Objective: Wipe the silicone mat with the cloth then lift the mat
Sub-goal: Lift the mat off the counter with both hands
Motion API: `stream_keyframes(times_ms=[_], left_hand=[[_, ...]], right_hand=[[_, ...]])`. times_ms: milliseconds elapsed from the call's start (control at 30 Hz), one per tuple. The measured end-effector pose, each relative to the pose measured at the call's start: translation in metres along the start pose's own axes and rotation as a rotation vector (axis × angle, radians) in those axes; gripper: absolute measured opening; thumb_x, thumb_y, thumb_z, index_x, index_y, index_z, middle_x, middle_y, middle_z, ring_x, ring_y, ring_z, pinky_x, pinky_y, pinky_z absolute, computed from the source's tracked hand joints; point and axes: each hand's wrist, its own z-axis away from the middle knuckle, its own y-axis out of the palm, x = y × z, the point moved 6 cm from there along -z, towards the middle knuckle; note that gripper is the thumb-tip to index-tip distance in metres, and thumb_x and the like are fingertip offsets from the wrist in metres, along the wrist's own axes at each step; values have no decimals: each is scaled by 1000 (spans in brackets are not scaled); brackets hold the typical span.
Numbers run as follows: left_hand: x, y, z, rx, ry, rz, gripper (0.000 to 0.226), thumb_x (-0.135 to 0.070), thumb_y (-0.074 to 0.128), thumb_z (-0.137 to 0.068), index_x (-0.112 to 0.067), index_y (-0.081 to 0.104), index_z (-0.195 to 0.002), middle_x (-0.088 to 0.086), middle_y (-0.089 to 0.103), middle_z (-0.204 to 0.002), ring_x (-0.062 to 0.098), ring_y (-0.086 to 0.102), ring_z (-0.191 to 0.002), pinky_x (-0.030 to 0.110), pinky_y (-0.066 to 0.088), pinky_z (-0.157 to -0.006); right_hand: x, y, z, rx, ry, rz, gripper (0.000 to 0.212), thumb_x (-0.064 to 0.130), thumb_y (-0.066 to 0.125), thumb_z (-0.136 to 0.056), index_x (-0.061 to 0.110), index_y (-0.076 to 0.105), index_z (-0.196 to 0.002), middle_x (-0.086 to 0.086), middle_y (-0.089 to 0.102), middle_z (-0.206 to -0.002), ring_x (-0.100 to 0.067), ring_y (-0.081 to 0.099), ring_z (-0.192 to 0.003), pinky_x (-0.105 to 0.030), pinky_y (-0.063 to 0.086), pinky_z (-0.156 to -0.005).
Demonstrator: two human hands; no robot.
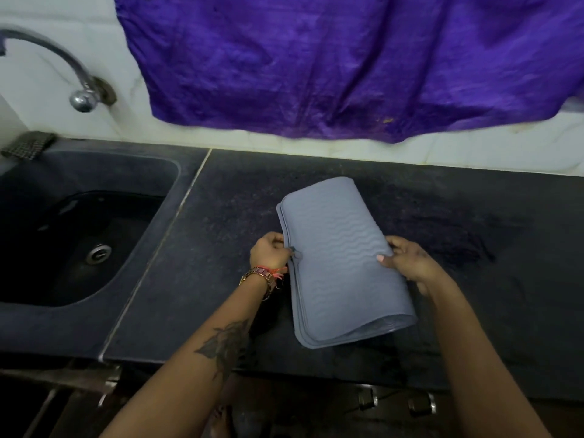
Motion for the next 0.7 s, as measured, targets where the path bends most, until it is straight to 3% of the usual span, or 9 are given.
stream_keyframes(times_ms=[267, 700], left_hand=[[29, -55, 32, -194, -62, 184, 39, 2, 68, -75, -15, 49, -106, 10, 61, -92, 26, 63, -86, 49, 58, -69], [66, -109, 73, -470, -94, 304, 47, -2, 73, -74, -15, 38, -102, 13, 61, -93, 29, 67, -76, 46, 59, -61]], right_hand=[[53, 53, -39, 126, -154, 224, 38, 1, 61, -86, 15, 59, -121, -8, 62, -118, -21, 58, -103, -32, 49, -89], [124, 162, -72, 183, -385, 561, 39, 4, 58, -86, 28, 63, -117, -2, 61, -123, -22, 57, -109, -35, 47, -97]])
